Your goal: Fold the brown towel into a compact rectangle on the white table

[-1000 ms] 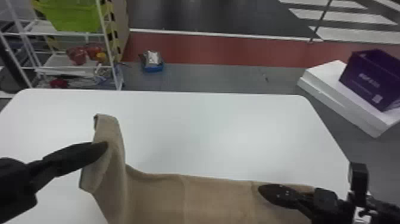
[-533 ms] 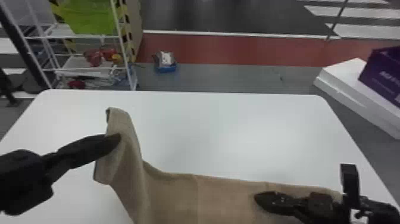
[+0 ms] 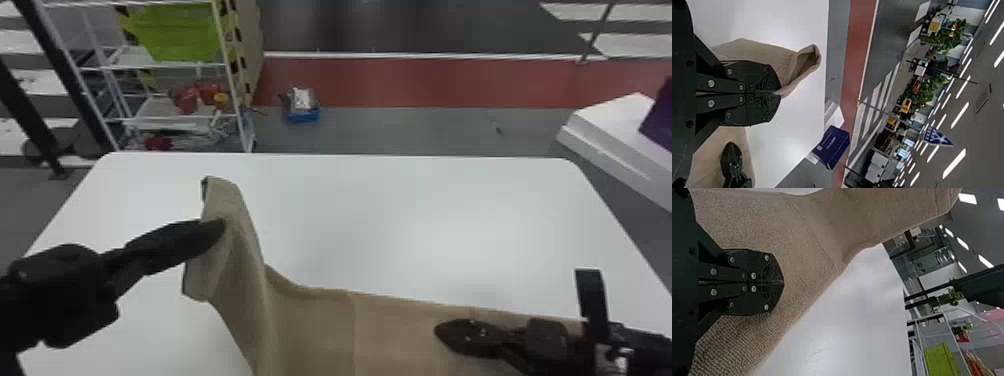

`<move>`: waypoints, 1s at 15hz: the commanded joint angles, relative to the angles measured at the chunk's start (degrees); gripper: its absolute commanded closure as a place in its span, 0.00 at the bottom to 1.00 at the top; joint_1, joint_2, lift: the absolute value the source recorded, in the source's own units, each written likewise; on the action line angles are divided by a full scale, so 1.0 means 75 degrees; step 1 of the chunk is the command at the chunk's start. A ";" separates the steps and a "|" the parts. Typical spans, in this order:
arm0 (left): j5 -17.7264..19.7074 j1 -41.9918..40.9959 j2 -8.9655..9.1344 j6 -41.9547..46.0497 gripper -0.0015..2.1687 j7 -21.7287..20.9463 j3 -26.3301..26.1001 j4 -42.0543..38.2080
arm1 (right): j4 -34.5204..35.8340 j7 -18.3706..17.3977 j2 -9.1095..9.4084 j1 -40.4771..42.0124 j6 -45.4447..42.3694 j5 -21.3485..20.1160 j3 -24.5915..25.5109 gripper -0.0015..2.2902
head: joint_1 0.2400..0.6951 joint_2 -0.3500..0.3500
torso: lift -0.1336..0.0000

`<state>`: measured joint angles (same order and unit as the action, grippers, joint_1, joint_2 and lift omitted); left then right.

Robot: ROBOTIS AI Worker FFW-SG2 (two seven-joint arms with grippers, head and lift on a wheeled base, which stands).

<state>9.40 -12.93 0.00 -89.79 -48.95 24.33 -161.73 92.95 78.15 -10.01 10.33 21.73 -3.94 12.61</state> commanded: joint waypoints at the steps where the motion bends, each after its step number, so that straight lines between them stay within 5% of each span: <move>1: 0.0000 0.0001 0.0020 -0.0032 0.83 -0.0001 0.0003 0.0001 | -0.0229 0.0024 -0.0001 -0.0206 -0.0067 -0.0025 -0.0005 0.85 | 1.00 0.51 | 0.08; 10: -0.0035 0.0071 0.0020 -0.0032 0.82 0.0034 0.0190 0.0060 | -0.1495 0.0024 0.0069 -0.1401 -0.0489 -0.0013 -0.0240 0.85 | 1.00 0.53 | 0.08; 15: -0.0094 0.0071 0.0020 -0.0032 0.82 0.0034 0.0108 0.0071 | -0.0979 0.0024 0.0069 -0.1295 0.0027 0.0561 -0.0275 0.85 | 1.00 0.57 | 0.08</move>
<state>8.95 -12.47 0.00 -89.79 -48.70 25.50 -161.25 83.19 78.14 -9.39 -0.36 19.94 -0.95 10.52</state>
